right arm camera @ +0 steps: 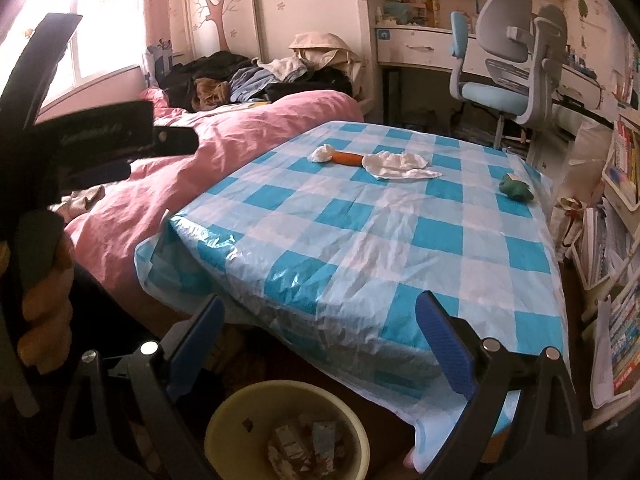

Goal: Collect trash
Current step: 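Raise both open grippers from the bin back over the table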

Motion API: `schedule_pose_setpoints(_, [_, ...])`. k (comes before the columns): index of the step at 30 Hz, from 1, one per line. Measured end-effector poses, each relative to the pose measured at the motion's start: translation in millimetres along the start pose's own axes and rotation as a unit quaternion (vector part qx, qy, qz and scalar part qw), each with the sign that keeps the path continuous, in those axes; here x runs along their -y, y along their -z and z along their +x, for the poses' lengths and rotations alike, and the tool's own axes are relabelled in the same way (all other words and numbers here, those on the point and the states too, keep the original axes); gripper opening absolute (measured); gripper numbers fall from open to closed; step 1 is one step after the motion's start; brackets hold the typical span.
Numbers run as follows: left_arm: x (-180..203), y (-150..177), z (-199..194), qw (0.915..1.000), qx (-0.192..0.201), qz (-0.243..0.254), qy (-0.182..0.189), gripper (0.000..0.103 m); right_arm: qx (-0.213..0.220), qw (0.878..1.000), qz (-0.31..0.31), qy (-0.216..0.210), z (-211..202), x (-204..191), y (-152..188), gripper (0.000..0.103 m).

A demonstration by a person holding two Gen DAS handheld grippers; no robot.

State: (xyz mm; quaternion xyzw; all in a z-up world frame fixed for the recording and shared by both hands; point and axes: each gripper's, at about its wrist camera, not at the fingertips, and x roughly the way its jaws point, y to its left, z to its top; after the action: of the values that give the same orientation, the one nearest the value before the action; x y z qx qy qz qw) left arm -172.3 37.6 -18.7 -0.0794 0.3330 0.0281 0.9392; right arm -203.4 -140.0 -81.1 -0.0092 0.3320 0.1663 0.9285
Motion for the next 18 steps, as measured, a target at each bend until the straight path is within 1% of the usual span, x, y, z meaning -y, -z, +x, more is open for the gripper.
schedule_pose_setpoints(5, [-1,-13,17,0.9999,-0.007,0.002,-0.009,0.095,-0.004,1.000,-0.010,-0.002,9,2,-9,0.092])
schedule_pose_setpoints(8, [-1,-22,30,0.9998,-0.015,0.004,-0.013,0.095,-0.014,1.000,-0.019,-0.003,17,4,-13,0.092])
schedule_pose_setpoints(12, [-5,-37,52,0.9992,-0.035,0.009,-0.015,0.095,-0.026,0.999,-0.027,-0.006,28,7,-20,0.092])
schedule_pose_setpoints(15, [-13,-50,69,0.9987,-0.045,0.003,-0.024,0.095,-0.031,0.999,-0.027,-0.008,36,9,-27,0.092])
schedule_pose_setpoints(18, [-21,-65,87,0.9980,-0.056,-0.005,-0.030,0.095,-0.045,0.998,-0.032,-0.012,48,11,-34,0.092])
